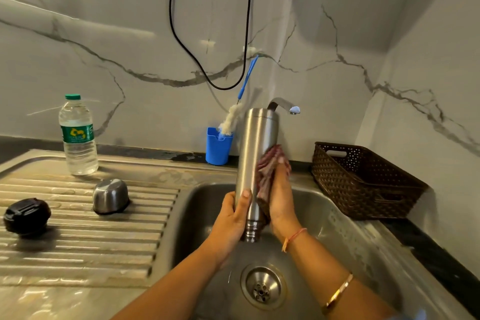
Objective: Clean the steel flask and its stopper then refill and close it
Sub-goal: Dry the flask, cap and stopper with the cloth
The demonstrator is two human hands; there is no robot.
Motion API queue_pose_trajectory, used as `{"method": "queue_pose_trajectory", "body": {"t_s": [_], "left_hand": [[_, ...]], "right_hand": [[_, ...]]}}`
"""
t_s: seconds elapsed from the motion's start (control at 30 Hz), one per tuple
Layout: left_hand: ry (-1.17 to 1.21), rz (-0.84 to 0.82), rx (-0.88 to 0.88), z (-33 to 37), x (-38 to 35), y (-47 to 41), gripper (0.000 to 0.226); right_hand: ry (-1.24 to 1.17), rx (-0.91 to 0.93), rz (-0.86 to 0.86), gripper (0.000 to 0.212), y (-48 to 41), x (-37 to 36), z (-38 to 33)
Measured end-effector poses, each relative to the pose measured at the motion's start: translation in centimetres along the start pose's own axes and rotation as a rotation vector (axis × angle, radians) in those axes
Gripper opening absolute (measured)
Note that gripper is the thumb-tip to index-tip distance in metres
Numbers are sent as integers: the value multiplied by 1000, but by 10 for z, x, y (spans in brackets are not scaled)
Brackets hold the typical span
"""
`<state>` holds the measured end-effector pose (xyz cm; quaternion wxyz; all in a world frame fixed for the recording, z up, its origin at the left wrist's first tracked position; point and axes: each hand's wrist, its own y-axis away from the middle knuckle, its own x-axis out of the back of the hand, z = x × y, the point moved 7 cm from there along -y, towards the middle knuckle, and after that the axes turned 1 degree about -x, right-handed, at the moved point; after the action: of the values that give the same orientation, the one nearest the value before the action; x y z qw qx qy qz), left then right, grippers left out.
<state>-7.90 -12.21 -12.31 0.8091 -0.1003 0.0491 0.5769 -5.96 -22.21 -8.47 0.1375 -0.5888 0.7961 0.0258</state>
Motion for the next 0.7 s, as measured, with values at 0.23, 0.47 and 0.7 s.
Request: {"method": "queue_pose_trajectory", "body": {"t_s": [0.23, 0.47, 0.7], "left_hand": [[210, -72, 34, -2, 7, 1, 41], [68, -234, 14, 7, -3, 2, 77], [-351, -370, -53, -3, -18, 7, 99]], "right_hand": [[492, 201, -51, 52, 24, -10, 7], [538, 335, -72, 58, 0, -15, -48], [572, 415, 39, 37, -28, -9, -127]]}}
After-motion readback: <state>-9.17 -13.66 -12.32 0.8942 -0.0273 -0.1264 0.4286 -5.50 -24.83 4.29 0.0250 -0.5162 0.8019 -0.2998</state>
